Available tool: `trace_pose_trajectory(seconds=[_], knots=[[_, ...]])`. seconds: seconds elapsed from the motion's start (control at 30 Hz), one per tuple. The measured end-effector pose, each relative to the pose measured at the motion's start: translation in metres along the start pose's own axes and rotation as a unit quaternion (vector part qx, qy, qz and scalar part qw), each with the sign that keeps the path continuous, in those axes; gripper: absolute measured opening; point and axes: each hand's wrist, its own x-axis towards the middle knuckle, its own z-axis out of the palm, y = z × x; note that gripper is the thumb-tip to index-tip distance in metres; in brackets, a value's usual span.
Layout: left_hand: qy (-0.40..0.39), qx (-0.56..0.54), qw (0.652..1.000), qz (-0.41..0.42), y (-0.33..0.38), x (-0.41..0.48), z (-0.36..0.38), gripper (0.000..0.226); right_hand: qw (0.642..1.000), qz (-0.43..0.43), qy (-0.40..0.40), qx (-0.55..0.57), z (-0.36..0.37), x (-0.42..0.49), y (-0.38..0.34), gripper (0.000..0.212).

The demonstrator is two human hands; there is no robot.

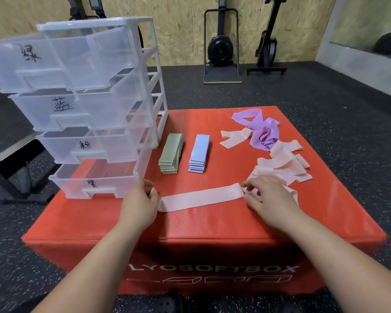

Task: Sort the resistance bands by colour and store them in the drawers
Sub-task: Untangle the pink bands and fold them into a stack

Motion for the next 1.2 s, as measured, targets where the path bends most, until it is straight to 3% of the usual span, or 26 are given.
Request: trace_pose_trajectory(seconds=[0.07, 0.17, 0.3, 0.47, 0.53, 0.6, 0.67, 0.77, 0.93, 1.03, 1.13, 1.2], knots=[[0.003, 0.026, 1.0, -0.002, -0.005, -0.001, -0.002, 0.02, 0.999, -0.013, -0.003, -0.032, 0.011, 0.008, -0.01, 0.029], [0.005, 0.058, 0.998, -0.005, -0.012, -0.003, -0.007, 0.023, 0.984, 0.033, -0.004, -0.173, 0.024, 0.019, -0.014, 0.041], [0.002, 0.065, 0.998, -0.011, -0.02, -0.002, -0.014, 0.024, 0.967, 0.076, 0.001, -0.242, 0.032, 0.029, -0.012, 0.039], [-0.003, 0.054, 0.999, -0.01, -0.024, 0.001, -0.019, 0.023, 0.986, 0.084, 0.043, -0.136, 0.033, 0.036, -0.017, 0.013], [0.001, 0.049, 0.999, -0.002, -0.022, 0.002, -0.021, 0.022, 0.99, 0.065, 0.081, -0.099, 0.027, 0.036, -0.021, 0.014], [0.012, 0.043, 0.999, 0.009, -0.02, 0.003, -0.023, 0.02, 0.993, 0.062, 0.101, 0.007, 0.013, 0.034, -0.027, 0.014], [0.014, 0.035, 0.999, 0.019, -0.016, 0.004, -0.024, 0.02, 0.983, 0.094, 0.096, 0.127, -0.002, 0.03, -0.03, 0.016], [-0.006, 0.016, 0.999, 0.028, -0.008, 0.003, -0.023, 0.024, 0.968, 0.151, 0.073, 0.186, -0.02, 0.017, -0.023, 0.025], [-0.099, 0.04, 0.993, 0.053, 0.005, -0.004, -0.014, 0.024, 0.96, 0.219, -0.039, 0.169, -0.037, -0.017, 0.005, 0.031], [-0.158, 0.104, 0.978, 0.092, 0.01, -0.012, -0.008, 0.021, 0.967, 0.223, -0.071, 0.099, -0.037, -0.034, 0.019, 0.03], [-0.165, 0.206, 0.956, 0.131, 0.015, -0.02, -0.002, 0.022, 0.979, 0.191, -0.072, -0.01, -0.035, -0.043, 0.028, 0.026], [-0.135, 0.247, 0.949, 0.143, 0.02, -0.021, -0.001, 0.025, 0.982, 0.182, -0.047, -0.021, -0.04, -0.043, 0.032, 0.024]])
